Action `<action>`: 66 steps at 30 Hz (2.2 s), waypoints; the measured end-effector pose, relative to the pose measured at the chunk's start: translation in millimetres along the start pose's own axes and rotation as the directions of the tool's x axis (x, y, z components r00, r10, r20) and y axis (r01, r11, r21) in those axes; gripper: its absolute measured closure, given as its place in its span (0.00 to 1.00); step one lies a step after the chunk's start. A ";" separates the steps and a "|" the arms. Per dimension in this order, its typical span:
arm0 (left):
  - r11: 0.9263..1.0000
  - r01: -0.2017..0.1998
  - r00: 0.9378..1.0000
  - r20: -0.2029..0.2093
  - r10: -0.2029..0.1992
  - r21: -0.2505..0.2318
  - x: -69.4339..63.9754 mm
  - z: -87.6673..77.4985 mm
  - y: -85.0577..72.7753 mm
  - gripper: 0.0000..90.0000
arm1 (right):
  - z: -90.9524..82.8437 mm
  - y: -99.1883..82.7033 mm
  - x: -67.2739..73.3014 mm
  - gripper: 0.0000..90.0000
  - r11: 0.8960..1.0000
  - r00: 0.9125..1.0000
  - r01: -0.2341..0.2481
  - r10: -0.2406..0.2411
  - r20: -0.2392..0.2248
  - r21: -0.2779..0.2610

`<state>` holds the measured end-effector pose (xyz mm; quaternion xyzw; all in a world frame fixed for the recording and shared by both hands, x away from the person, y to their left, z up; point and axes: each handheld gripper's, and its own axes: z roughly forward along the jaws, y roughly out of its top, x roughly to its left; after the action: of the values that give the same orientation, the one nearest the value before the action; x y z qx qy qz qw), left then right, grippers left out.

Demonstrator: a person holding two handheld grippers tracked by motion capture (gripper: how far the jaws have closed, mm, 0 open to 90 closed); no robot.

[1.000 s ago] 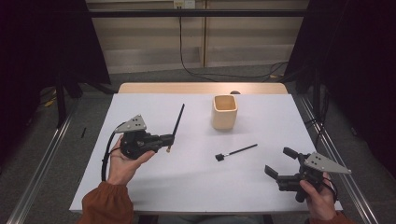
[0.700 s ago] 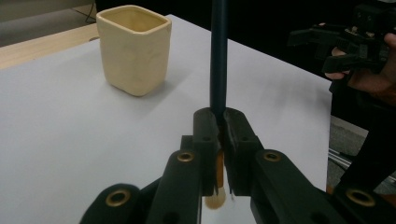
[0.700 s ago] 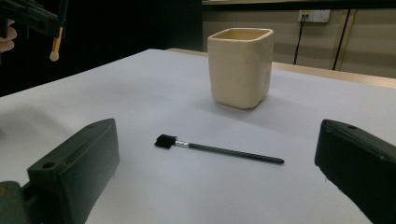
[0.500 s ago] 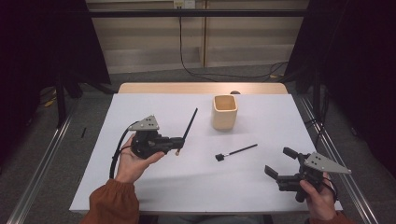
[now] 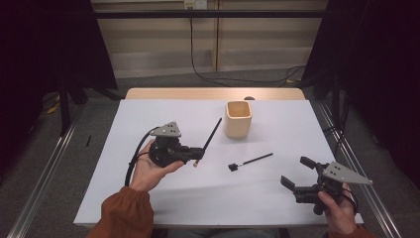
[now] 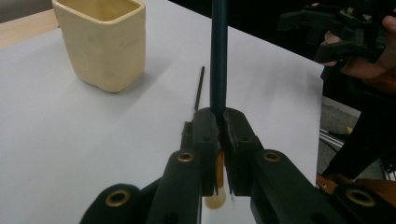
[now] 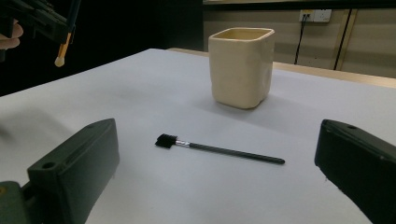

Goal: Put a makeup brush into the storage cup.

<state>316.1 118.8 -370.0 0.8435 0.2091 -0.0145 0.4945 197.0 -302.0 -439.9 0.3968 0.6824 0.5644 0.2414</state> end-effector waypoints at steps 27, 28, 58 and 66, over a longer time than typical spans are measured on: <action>0.968 -0.109 0.992 0.081 0.093 0.225 -12.9 24.9 18.6 0.94 | 2.1 0.7 0.3 0.00 1.000 1.000 -0.010 0.011 -0.005 0.022; 0.961 -0.122 0.991 0.082 0.105 0.247 -13.7 24.5 20.3 0.94 | 2.9 0.7 0.6 0.00 0.999 1.000 -0.021 0.022 -0.004 0.026; 0.793 -0.236 0.971 0.154 0.181 0.562 -29.2 46.8 25.2 0.94 | 4.2 3.3 1.8 0.00 0.999 0.998 0.001 0.001 -0.060 0.037; 0.774 -0.256 0.966 0.181 0.184 0.580 -29.5 50.5 22.1 0.94 | 3.7 4.0 1.7 0.00 1.000 0.998 0.004 -0.002 -0.069 0.030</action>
<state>306.5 57.1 -370.7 0.9725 0.0651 -0.0699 0.2123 200.1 -298.3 -436.8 0.3796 0.6995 0.5669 0.2124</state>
